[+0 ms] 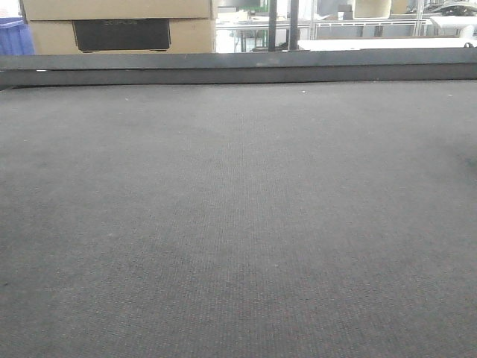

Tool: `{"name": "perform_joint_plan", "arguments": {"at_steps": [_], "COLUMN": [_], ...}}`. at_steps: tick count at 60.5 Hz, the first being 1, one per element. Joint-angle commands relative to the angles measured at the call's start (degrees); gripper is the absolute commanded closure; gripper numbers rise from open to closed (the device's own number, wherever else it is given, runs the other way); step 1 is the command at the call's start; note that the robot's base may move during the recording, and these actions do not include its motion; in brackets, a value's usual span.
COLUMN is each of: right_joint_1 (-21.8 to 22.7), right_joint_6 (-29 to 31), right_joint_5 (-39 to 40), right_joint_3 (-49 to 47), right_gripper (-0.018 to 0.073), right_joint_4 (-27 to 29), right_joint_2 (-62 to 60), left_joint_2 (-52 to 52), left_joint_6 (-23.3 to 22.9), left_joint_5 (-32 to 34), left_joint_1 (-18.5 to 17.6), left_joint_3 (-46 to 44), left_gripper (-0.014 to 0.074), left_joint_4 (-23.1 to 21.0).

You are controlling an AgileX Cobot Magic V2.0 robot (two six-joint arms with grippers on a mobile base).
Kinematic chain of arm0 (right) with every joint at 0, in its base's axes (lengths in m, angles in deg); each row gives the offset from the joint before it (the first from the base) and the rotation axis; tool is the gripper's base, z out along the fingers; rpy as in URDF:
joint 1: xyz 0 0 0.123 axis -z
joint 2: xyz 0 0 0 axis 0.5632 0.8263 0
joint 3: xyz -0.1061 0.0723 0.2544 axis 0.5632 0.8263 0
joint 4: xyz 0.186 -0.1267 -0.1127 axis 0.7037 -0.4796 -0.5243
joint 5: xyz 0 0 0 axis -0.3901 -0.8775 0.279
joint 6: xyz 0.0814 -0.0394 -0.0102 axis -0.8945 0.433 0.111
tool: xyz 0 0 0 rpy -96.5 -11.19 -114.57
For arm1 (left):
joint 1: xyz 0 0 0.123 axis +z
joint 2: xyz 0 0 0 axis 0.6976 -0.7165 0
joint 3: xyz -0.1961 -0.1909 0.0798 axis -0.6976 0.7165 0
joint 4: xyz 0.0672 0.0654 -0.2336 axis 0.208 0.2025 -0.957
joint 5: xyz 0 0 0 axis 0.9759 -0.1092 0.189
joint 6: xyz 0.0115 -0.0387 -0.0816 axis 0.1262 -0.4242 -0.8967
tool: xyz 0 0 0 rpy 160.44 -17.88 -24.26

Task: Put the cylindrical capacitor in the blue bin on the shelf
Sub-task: 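Hold both cylinders raised in the left and right grippers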

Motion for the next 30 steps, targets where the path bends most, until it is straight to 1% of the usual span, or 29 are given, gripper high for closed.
{"name": "perform_joint_plan", "arguments": {"at_steps": [1,15,26,30], "right_joint_1": [-0.1,-0.1,-0.1,-0.1], "right_joint_6": [0.2,0.2,0.2,0.2], "right_joint_5": [1.1,1.1,1.1,1.1], "right_joint_3": [-0.1,-0.1,-0.1,-0.1], "right_gripper": [0.0721,0.0721,0.0721,0.0721], "right_joint_4": [-0.5,-0.5,-0.5,-0.5], "right_joint_2": [-0.6,-0.6,-0.6,-0.6], "left_joint_2": [-1.7,-4.1,-4.1,-4.1], "left_joint_6": [1.0,1.0,1.0,1.0], "left_joint_5": [1.1,1.0,0.6,-1.2], "left_joint_1": [0.6,2.9,3.0,3.0], "left_joint_3": [-1.9,-4.4,-5.1,-5.7], "left_gripper": [0.0015,0.0015,0.0020,0.0048], "left_joint_4": [-1.4,-1.4,-1.2,-1.2]}}
